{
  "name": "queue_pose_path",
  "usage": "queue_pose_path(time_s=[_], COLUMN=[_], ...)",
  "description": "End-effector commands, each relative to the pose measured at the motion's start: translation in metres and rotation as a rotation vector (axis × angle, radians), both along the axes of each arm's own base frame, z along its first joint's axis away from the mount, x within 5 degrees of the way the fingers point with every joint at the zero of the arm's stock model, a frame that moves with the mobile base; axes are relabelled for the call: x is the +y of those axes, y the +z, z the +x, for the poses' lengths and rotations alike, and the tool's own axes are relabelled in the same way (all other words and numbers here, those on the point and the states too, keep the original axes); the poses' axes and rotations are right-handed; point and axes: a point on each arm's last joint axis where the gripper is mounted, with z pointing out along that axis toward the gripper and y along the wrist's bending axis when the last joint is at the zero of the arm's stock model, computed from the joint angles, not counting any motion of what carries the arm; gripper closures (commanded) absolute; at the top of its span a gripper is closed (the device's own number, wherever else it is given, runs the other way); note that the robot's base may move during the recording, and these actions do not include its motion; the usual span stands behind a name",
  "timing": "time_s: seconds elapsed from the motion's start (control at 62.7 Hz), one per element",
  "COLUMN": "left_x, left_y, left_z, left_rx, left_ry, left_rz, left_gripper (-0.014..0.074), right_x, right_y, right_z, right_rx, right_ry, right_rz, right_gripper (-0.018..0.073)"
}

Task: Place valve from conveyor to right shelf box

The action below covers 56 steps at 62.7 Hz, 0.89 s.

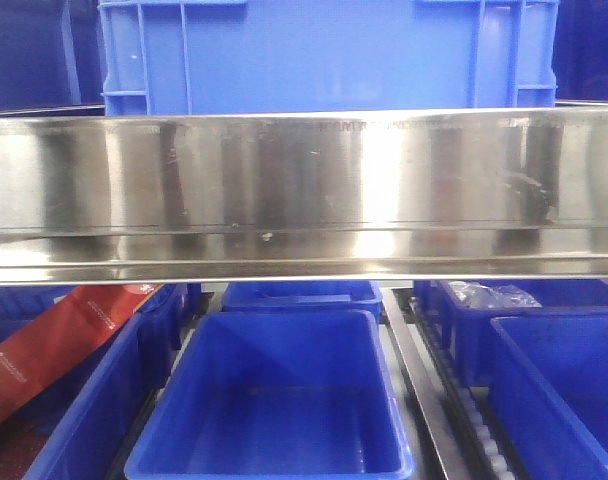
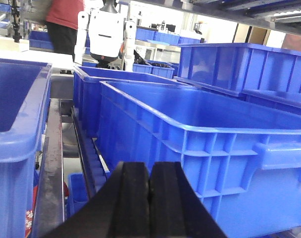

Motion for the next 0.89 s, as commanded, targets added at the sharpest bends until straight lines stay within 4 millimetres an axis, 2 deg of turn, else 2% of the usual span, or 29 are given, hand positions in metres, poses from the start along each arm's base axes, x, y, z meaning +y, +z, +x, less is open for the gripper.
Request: queue_pose_path(time_s=[0.0,0.191,0.271,0.335,0.511,0.734,0.877], left_x=[0.001,0.001,0.001,0.001,0.001,0.001,0.001], left_y=[0.002,0.002,0.002,0.002,0.002,0.002,0.002], left_z=[-0.001,-0.001,-0.001,-0.001,-0.001,-0.001,-0.001], left_rx=[-0.022,-0.022,-0.022,-0.022,-0.022,-0.022,-0.022], left_ry=[0.008,0.008,0.008,0.008,0.008,0.008,0.008], left_rz=[-0.009,-0.009,-0.009,-0.009,-0.009,-0.009,-0.009], left_gripper=[0.0707,0.0707,0.0707,0.0707,0.0707,0.0707,0.0707], right_x=[-0.001,-0.002,-0.006,-0.010,-0.024,-0.031,-0.032], right_y=[0.002,0.000,-0.009,-0.025,-0.074,-0.140,-0.166], right_z=[-0.001,-0.002,-0.007,-0.012,-0.031,-0.051,-0.060], right_rx=[-0.021,-0.018,-0.029,-0.023,0.015,0.050,0.015], right_ry=[-0.010,-0.011,-0.037,-0.068,-0.170,-0.226,-0.228], right_rz=[-0.004,-0.007,-0.056,-0.108,-0.120,-0.126,-0.118], right_gripper=[0.0727,0.0727,0.0727,0.0727,0.0727,0.0727,0.0727])
